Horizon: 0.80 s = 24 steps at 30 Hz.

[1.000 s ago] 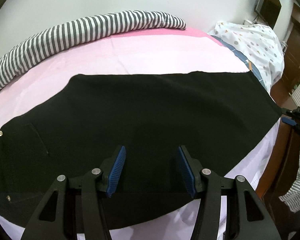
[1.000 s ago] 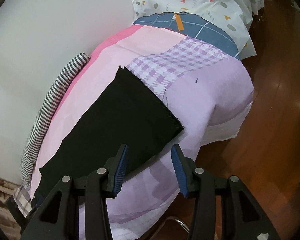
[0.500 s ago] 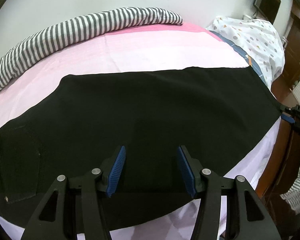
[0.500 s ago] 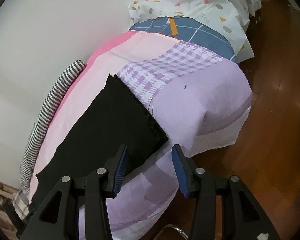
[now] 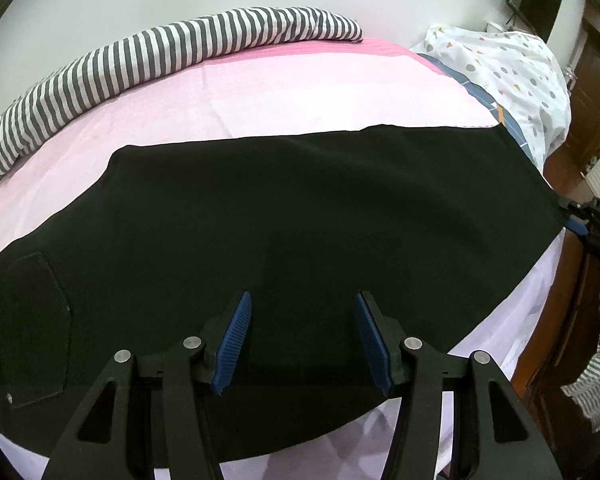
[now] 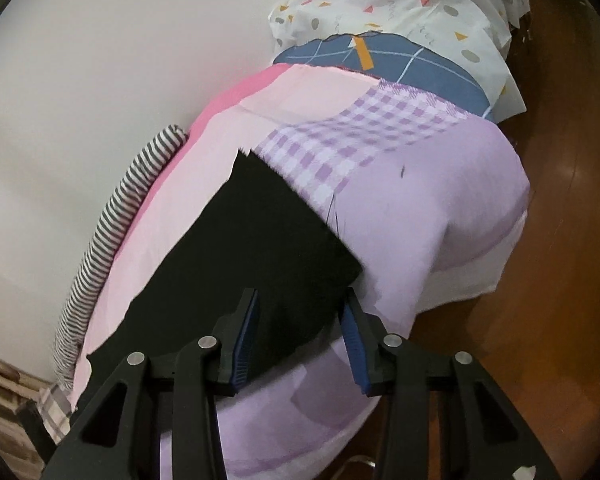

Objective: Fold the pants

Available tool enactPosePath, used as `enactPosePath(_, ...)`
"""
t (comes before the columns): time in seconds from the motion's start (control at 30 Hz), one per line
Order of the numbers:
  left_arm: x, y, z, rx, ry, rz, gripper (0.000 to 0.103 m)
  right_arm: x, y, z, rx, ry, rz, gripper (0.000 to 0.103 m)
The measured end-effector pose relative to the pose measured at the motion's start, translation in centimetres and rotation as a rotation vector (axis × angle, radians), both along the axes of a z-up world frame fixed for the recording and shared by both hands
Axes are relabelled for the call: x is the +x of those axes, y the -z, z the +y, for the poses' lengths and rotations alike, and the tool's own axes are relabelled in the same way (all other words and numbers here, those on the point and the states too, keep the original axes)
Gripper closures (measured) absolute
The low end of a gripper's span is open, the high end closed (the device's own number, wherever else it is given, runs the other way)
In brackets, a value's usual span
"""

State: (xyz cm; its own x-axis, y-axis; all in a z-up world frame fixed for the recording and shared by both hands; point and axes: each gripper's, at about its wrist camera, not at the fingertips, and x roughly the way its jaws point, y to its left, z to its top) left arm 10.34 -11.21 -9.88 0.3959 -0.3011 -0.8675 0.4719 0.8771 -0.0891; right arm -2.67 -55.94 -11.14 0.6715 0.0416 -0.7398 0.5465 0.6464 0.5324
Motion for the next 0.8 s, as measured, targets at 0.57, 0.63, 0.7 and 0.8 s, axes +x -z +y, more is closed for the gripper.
enactPosePath(0.57,0.5,1.0,-0.8,-0.013,0.039,0.026,0.045,3.6,-4.0,1.7,0.148,-0.083,-0.125,0.095)
enactPosePath(0.63,0.9,0.4,0.4,-0.094,0.021,0.063,0.045,5.5,-5.6,4.0,0.146,-0.148,-0.14,0.095)
enactPosePath(0.7,1.2,-0.6,2.3,-0.167,-0.01,0.078,0.045,7.2,-6.9,6.2,0.143,-0.204,-0.155,0.095)
enactPosePath(0.8,1.2,-2.1,5.0,-0.202,-0.05,0.051,0.043,9.9,-8.1,9.9,0.14,-0.292,-0.16,0.095)
